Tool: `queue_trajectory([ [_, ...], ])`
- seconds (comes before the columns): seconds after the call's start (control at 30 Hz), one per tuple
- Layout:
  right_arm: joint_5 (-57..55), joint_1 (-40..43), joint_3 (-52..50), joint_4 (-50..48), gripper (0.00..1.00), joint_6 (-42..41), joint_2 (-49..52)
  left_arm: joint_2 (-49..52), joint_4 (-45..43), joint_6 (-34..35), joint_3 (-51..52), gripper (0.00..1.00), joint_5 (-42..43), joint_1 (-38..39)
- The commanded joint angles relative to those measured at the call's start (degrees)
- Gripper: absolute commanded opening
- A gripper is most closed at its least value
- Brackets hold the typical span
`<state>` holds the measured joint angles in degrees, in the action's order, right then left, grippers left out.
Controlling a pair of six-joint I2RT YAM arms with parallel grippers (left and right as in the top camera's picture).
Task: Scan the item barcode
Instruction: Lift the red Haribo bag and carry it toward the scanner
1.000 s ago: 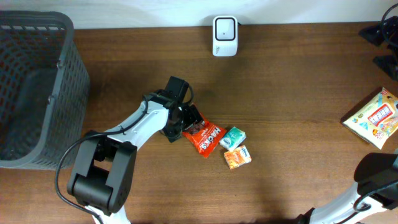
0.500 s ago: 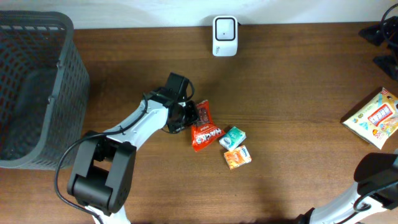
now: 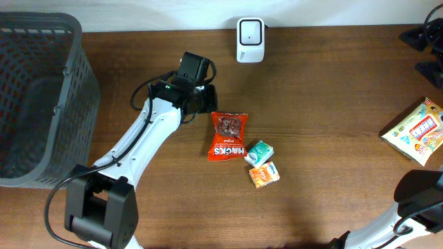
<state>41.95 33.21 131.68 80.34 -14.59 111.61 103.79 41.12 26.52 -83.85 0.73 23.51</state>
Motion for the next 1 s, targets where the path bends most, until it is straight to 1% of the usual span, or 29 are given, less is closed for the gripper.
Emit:
queue_trajectory([
  [0.0,0.9,-0.2,-0.2,-0.2,0.98,0.2,0.1,0.9,4.8,-1.3,-0.1,0.80,1.2,0.1],
  [0.03,0.9,-0.2,-0.2,-0.2,0.98,0.2,0.1,1.5,5.8,-1.3,0.0,0.82,4.0,0.1],
  [0.07,0.9,-0.2,-0.2,-0.2,0.98,0.2,0.1,2.3,6.4,-1.3,0.4,0.89,7.1,0.1],
  [0.1,0.9,-0.2,-0.2,-0.2,0.98,0.2,0.1,3.4,6.7,-1.3,0.7,0.91,11.0,0.1],
  [0.17,0.9,-0.2,-0.2,-0.2,0.98,0.2,0.1,6.2,6.5,-1.4,1.1,0.91,16.5,0.1],
  [0.2,0.9,-0.2,-0.2,-0.2,0.98,0.2,0.1,7.8,6.3,-1.4,1.1,0.89,17.6,0.1],
  [0.23,0.9,-0.2,-0.2,-0.2,0.98,0.2,0.1,9.2,6.3,-1.4,1.1,0.84,18.0,0.1],
  [0.27,0.9,-0.2,-0.2,-0.2,0.99,0.2,0.1,10.5,6.2,-1.4,1.2,0.77,18.5,0.1],
  [0.3,0.9,-0.2,-0.2,-0.2,0.98,0.2,0.1,12.2,6.1,-1.4,1.1,0.72,20.6,0.1],
  [0.33,0.9,-0.2,-0.2,-0.2,0.98,0.2,0.1,13.6,5.8,-2.4,1.1,0.63,23.4,0.1],
  [0.37,0.9,-0.2,-0.2,-0.2,0.98,0.2,0.1,14.8,5.4,-3.9,1.1,0.59,26.3,0.1],
  [0.4,0.9,-0.2,-0.2,-0.2,0.98,0.2,0.1,15.4,5.2,-4.4,1.1,0.52,27.9,0.1],
  [0.47,0.9,-0.2,-0.2,-0.2,0.98,0.2,0.1,15.9,5.3,-4.4,1.1,0.33,28.3,0.1],
  [0.5,0.9,-0.2,-0.2,-0.2,0.98,0.2,0.1,15.9,5.3,-4.4,1.1,0.25,28.1,0.1],
  [0.57,0.9,-0.2,-0.2,-0.2,0.98,0.2,0.1,15.9,5.3,-4.4,0.9,0.13,28.0,0.1],
  [0.63,0.9,-0.2,-0.2,-0.2,0.98,0.2,0.1,15.9,5.4,-4.4,0.1,0.06,27.5,-0.1],
  [0.67,0.9,-0.2,-0.2,-0.2,0.98,0.2,0.1,15.8,6.0,-4.4,-0.9,0.02,26.6,-0.1],
  [0.73,0.9,-0.2,-0.2,-0.2,0.98,0.2,0.1,15.8,9.0,-4.4,-4.2,0.00,22.4,-0.1],
  [0.8,0.9,-0.2,-0.2,-0.2,0.98,0.2,0.1,15.8,14.6,-4.4,-10.4,0.00,13.4,-0.1],
  [0.83,0.9,-0.2,-0.2,-0.2,0.98,0.2,0.1,15.8,17.1,-4.4,-13.4,0.00,8.2,0.0],
  [0.87,0.9,-0.2,-0.2,-0.2,0.98,0.2,0.1,15.8,20.2,-4.3,-17.7,0.00,-0.1,0.4],
  [0.97,0.9,-0.2,-0.2,-0.2,0.98,0.2,0.1,15.8,23.0,-4.3,-24.8,0.06,-17.5,1.5],
])
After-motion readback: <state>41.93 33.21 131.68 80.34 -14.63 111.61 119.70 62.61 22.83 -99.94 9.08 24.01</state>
